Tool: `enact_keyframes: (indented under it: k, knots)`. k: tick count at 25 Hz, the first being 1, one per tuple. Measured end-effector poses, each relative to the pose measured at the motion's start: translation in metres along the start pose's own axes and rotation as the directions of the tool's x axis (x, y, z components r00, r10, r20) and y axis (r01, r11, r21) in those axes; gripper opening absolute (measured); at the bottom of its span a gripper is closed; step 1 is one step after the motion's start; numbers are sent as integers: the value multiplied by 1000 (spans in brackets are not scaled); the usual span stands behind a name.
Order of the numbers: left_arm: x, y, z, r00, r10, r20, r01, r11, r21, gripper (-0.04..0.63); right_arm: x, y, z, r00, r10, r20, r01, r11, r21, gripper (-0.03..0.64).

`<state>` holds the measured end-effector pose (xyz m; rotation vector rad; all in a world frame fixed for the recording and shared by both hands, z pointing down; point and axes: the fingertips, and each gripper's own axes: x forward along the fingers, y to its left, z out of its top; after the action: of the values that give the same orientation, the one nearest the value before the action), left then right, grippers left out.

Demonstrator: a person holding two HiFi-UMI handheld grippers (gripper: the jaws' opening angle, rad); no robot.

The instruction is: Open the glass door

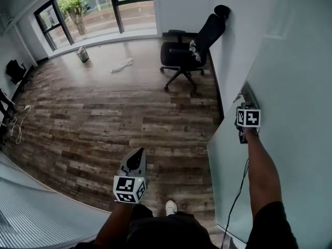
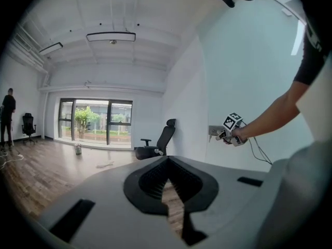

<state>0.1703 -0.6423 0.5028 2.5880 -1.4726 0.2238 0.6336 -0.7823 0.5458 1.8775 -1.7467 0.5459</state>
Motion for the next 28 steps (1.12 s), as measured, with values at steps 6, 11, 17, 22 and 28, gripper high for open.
enact_keyframes:
  k: [6, 11, 17, 22, 28]
  knots:
    - [15, -5, 3, 1000, -28, -13, 28, 1000, 6, 3, 3, -12, -4, 999, 15, -33, -15, 1000, 15, 14]
    - [20, -8, -1, 999, -41, -28, 42, 999, 13, 3, 2, -13, -4, 989, 2, -149, -6, 1000, -22, 15]
    - [4, 1, -5, 999, -20, -30, 20, 1000, 14, 3, -18, 2, -9, 964, 14, -265, -53, 989, -140, 163]
    - [-16, 6, -7, 999, 5, -39, -5, 1000, 11, 3, -54, -8, 16, 995, -69, -67, 60, 990, -129, 164]
    - [-40, 1, -5, 1000, 30, -5, -30, 999, -12, 3, -162, 18, 55, 930, -82, 358, 93, 996, -16, 161]
